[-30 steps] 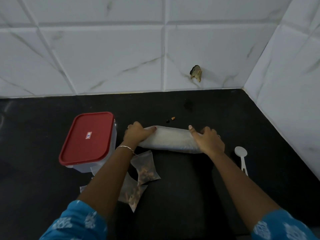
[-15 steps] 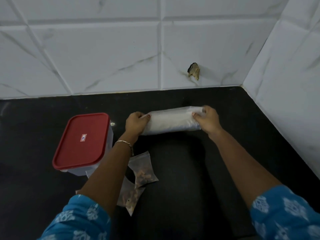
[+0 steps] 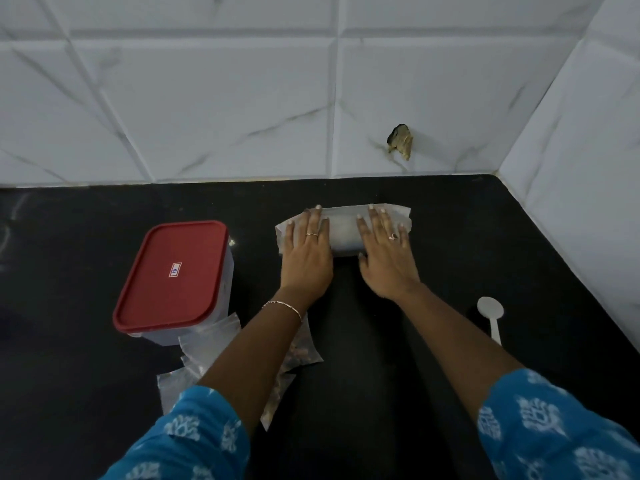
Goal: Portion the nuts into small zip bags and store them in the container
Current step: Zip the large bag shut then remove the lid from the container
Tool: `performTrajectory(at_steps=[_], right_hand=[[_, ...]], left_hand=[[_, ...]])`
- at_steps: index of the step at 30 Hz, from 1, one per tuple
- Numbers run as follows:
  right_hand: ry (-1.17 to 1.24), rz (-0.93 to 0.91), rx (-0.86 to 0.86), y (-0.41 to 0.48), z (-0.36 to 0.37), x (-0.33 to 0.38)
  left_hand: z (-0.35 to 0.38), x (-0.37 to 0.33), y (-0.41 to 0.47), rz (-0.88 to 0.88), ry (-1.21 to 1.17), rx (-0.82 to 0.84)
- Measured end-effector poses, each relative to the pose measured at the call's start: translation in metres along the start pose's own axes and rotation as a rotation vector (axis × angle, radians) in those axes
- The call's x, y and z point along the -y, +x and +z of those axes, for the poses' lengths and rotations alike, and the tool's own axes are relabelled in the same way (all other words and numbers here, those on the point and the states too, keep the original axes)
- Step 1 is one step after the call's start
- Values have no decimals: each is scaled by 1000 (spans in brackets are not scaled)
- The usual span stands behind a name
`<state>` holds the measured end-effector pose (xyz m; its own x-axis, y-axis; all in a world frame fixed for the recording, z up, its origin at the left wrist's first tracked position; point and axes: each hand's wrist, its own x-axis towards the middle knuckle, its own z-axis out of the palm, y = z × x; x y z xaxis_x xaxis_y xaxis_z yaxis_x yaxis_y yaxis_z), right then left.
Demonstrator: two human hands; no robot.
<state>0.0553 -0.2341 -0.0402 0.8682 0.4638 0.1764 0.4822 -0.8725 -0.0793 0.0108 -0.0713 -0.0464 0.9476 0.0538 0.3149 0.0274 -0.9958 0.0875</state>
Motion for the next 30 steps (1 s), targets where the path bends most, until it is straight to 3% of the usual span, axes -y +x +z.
performTrajectory(at_steps=[5,15,19,21,25,28,30], right_hand=[[-2,90,288,-5,17,-11],[74,126,417,-14,12,-10],[249,173,427,-7,-5,-14],[304,178,304,-8,-16,-11],[453,134,56,-8,-35,23],[746,183,59,2,-48,67],[930,202,116,7,-54,100]], left_hand=[[13,17,1,-70,-75,400],[10,25,1,-26,3,542],[-11,27,10,-10,76,610],[-27,28,6,9,80,514],[-62,39,-14,-36,-48,131],[-93,65,-39,-200,-156,-169],[-109,91,-62,-378,-174,-279]])
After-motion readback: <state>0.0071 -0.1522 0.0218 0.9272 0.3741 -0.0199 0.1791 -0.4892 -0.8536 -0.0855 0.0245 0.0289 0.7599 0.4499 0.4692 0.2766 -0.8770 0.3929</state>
